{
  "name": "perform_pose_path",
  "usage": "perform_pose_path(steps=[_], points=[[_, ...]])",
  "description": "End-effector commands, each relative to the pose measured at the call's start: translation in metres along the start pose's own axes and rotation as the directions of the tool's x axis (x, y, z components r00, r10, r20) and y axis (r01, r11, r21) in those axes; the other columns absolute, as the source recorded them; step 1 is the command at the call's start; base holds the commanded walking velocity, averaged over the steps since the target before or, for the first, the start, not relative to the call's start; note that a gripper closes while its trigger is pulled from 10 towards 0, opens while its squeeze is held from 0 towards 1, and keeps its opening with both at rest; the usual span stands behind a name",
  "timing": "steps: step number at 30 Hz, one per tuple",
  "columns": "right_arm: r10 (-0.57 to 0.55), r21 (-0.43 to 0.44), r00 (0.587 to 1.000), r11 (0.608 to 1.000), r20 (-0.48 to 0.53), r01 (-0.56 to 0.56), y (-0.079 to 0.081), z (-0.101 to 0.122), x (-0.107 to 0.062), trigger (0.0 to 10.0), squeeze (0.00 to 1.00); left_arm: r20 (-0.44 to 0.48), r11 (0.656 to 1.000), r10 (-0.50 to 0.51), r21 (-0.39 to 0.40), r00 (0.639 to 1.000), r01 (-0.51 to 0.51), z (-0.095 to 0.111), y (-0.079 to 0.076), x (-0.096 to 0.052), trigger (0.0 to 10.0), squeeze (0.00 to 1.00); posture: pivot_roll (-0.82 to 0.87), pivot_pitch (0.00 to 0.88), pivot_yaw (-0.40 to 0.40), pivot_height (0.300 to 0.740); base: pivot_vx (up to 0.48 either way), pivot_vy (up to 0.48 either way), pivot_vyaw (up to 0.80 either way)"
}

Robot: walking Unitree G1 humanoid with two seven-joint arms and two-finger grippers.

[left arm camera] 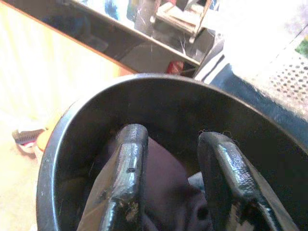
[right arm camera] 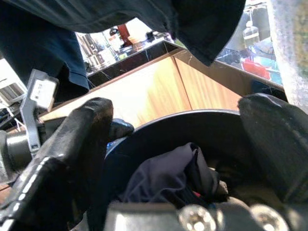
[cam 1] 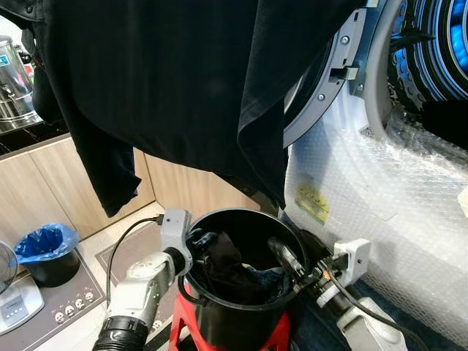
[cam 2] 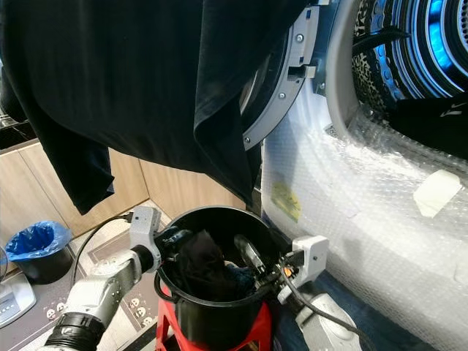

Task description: Clothes washing

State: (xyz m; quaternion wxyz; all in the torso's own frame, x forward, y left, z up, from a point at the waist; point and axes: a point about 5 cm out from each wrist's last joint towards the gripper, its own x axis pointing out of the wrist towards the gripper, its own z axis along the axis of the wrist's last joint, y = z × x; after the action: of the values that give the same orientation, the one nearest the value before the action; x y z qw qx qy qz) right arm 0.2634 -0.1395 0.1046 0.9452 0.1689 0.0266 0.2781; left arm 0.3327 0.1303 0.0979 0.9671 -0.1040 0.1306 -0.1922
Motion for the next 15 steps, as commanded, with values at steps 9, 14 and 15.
perform_pose_path(steps=[9,14,15], points=[[-0.103,-0.051,0.994,0.994,-0.047,0.101,-0.010,-0.010,0.008,10.0,0.00,0.105,0.999,0.033,-0.022,0.994,-0.031,-0.001,-0.006,-0.006,10.0,0.00,-0.14,0.000,0.031,0.740,0.000,0.000,0.00],[-0.134,-0.052,0.991,0.989,0.024,0.135,-0.009,-0.006,0.012,10.0,0.00,0.124,0.999,0.047,-0.012,0.991,-0.046,-0.006,-0.008,-0.008,10.0,0.00,-0.14,0.000,0.032,0.740,0.000,0.000,0.00],[-0.135,-0.051,0.990,0.989,0.033,0.136,-0.008,-0.006,0.012,10.0,0.00,0.144,0.998,0.058,0.016,0.988,-0.061,-0.005,-0.009,-0.009,10.0,0.00,-0.14,0.000,0.031,0.740,0.000,0.000,0.00]])
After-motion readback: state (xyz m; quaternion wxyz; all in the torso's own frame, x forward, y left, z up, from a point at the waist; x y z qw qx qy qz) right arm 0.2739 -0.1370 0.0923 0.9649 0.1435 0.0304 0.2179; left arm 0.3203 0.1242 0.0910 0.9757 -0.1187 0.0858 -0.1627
